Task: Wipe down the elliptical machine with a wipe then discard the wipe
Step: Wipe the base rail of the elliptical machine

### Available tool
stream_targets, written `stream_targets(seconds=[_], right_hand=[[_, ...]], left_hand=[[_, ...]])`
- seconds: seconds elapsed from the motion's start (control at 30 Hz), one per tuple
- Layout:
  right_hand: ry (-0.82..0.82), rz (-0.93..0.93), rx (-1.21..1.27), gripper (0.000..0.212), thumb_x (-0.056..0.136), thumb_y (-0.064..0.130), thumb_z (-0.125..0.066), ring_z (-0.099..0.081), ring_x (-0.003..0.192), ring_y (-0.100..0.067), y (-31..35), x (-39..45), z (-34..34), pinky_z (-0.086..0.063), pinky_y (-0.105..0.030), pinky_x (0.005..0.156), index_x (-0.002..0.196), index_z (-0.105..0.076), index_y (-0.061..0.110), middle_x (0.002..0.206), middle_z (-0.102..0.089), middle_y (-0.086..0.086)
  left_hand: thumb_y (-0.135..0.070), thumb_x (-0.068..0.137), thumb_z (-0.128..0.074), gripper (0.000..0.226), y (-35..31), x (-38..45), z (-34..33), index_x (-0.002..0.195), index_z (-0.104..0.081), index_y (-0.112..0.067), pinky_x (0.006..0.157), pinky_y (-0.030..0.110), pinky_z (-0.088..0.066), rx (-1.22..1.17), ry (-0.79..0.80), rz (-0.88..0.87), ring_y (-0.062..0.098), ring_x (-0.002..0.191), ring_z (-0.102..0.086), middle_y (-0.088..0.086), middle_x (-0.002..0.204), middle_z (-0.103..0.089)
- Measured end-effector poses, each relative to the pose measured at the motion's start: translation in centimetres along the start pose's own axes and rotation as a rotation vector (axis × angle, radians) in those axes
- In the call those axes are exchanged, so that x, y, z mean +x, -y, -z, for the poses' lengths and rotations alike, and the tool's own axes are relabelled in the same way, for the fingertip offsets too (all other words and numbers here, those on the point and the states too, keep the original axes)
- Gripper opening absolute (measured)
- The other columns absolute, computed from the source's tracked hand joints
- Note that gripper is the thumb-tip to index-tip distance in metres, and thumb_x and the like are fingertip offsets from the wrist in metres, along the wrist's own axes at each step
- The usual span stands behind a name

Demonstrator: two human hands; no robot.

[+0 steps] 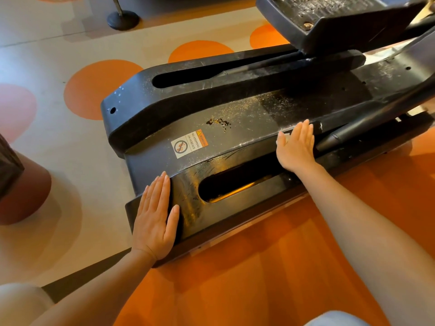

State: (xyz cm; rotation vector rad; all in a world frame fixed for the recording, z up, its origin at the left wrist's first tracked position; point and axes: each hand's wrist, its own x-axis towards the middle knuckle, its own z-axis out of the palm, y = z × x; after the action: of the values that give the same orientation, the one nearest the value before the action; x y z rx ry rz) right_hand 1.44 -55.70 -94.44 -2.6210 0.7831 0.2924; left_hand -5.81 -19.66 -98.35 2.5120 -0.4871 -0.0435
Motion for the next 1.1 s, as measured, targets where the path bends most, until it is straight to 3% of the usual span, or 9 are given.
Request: stream_targets(seconds=[0.07,0.23,0.43,0.77,1.1], right_hand=[[-0.008,0.009,-0.002,0.070,0.105,0.045,-0.016,0.020,0.148,-0.025,-0.3,0.3,0.1,0.011,-0.038,0.119,0.153,0.012,0.002,0.160,0.022,-0.014],[-0.076,-0.198,0.053,0.072,0.104,0.046,-0.016,0.017,0.149,-0.025,-1.6,2.8,2.1,0.008,-0.039,0.121,0.153,0.010,0.000,0.161,0.019,-0.015],[-0.100,-0.254,0.090,0.071,0.105,0.044,-0.017,0.017,0.149,-0.025,-1.2,3.8,2.3,0.009,-0.038,0.121,0.152,0.010,-0.001,0.161,0.019,-0.015],[-0.080,0.094,-0.013,0.060,0.106,0.037,-0.019,0.011,0.150,-0.023,-2.8,3.3,1.1,0.006,-0.040,0.121,0.155,-0.008,0.003,0.163,0.005,-0.012],[-0.079,-0.248,0.038,0.067,0.105,0.041,-0.016,0.016,0.149,-0.024,-2.1,6.0,2.7,0.009,-0.038,0.121,0.153,0.009,0.002,0.162,0.017,-0.013]], left_hand=[[-0.055,0.102,-0.014,0.065,0.0,0.1,0.1,0.158,-0.009,-0.022,0.123,0.027,0.001,-0.004,-0.002,-0.003,0.013,0.153,-0.004,-0.006,0.166,-0.007],[-0.055,0.103,-0.015,0.064,-0.1,0.1,0.1,0.158,-0.010,-0.023,0.123,0.026,0.001,-0.015,-0.013,-0.008,0.012,0.153,-0.005,-0.007,0.166,-0.008],[-0.054,0.103,-0.016,0.064,0.0,0.1,-0.1,0.158,-0.011,-0.022,0.123,0.026,0.001,-0.010,-0.013,-0.003,0.012,0.152,-0.005,-0.007,0.166,-0.009],[-0.054,0.103,-0.015,0.063,0.1,0.1,0.0,0.158,-0.009,-0.024,0.123,0.026,0.001,-0.008,-0.012,-0.006,0.012,0.152,-0.005,-0.008,0.166,-0.008],[-0.055,0.103,-0.016,0.063,0.0,0.0,0.0,0.158,-0.011,-0.024,0.123,0.024,0.001,-0.016,-0.011,0.005,0.012,0.152,-0.006,-0.008,0.165,-0.009]])
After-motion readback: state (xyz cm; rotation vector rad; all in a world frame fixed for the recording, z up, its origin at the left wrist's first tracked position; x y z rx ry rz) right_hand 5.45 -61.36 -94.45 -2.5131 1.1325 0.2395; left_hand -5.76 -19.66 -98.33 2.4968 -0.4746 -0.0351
